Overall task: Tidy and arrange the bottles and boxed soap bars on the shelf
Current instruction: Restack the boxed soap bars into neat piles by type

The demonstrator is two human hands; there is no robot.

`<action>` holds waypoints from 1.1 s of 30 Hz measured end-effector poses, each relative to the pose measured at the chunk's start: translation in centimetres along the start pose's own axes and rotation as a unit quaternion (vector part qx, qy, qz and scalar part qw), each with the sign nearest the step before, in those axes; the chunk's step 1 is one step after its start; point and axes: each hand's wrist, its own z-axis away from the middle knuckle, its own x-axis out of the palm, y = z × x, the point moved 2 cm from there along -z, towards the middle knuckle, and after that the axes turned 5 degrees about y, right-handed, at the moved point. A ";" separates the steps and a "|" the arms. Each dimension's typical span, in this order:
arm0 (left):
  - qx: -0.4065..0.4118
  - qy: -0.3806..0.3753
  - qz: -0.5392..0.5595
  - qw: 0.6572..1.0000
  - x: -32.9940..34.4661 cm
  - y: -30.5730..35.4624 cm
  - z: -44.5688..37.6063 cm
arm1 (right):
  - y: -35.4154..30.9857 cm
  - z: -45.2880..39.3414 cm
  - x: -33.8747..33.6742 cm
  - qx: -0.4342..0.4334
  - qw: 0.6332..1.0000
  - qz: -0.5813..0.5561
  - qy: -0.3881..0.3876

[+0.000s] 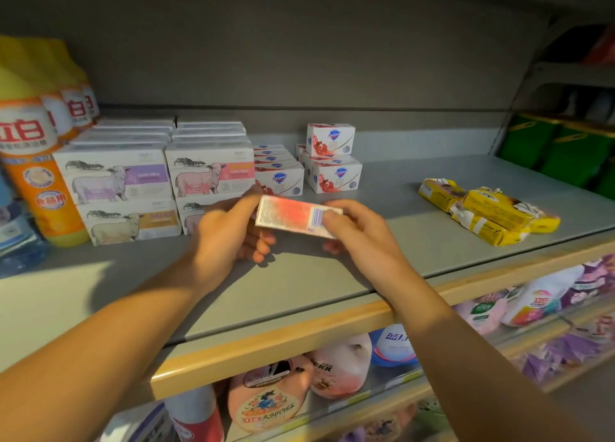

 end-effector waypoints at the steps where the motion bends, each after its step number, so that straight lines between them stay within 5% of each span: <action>1: -0.002 -0.009 -0.010 1.000 0.1 0.0 0.1 | 0.1 -0.1 0.0 0.012 1.000 0.009 0.013; 11: 0.004 -0.030 -0.068 0.997 0.2 0.0 0.4 | -0.1 -0.1 -0.1 0.009 0.999 0.002 0.044; 19: 0.060 -0.024 -0.100 0.993 0.3 0.0 0.5 | -0.1 0.0 -0.4 -0.046 0.997 -0.061 -0.025; 33: 0.238 -0.054 -0.207 0.947 0.1 0.7 0.7 | 0.1 -0.1 -0.1 -0.117 0.988 0.097 0.026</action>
